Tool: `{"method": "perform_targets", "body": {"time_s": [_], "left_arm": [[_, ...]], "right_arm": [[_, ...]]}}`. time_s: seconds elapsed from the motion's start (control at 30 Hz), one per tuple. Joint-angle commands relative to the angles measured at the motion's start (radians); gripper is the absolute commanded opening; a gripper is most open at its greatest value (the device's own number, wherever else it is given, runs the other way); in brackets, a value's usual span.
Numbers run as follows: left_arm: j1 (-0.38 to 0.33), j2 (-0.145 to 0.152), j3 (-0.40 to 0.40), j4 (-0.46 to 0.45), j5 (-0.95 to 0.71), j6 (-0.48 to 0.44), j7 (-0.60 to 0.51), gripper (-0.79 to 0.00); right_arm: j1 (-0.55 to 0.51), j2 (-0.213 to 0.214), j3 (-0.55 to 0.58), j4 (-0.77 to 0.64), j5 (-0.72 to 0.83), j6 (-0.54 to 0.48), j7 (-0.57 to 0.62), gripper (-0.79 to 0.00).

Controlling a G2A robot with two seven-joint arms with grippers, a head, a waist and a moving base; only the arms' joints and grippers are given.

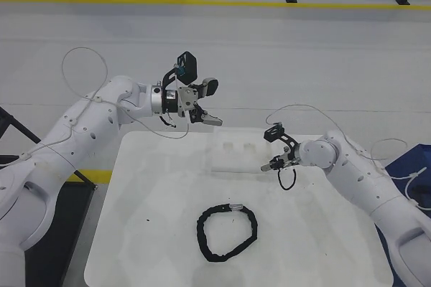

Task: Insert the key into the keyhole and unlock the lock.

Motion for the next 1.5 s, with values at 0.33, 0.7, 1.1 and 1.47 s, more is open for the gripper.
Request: {"method": "perform_targets", "body": {"time_s": [0.33, 0.7, 1.1, 1.47], "left_arm": [[0.000, 0.000, 0.000, 0.000, 0.000, 0.000, 0.000, 0.000], [0.000, 0.000, 0.000, 0.000, 0.000, 0.000, 0.000, 0.000], [0.000, 0.000, 0.000, 0.000, 0.000, 0.000, 0.000, 0.000], [0.000, 0.000, 0.000, 0.000, 0.000, 0.000, 0.000, 0.000]], "right_arm": [[0.003, -0.036, -0.017, 0.063, -0.045, -0.004, -0.004, -0.345], [-0.002, -0.052, -0.015, 0.090, -0.124, 0.040, -0.034, -0.422], [0.004, -0.071, 0.001, 0.143, -0.162, 0.035, -0.058, -0.520], [0.005, -0.092, 0.015, 0.176, -0.158, 0.014, -0.065, -0.591]]}}
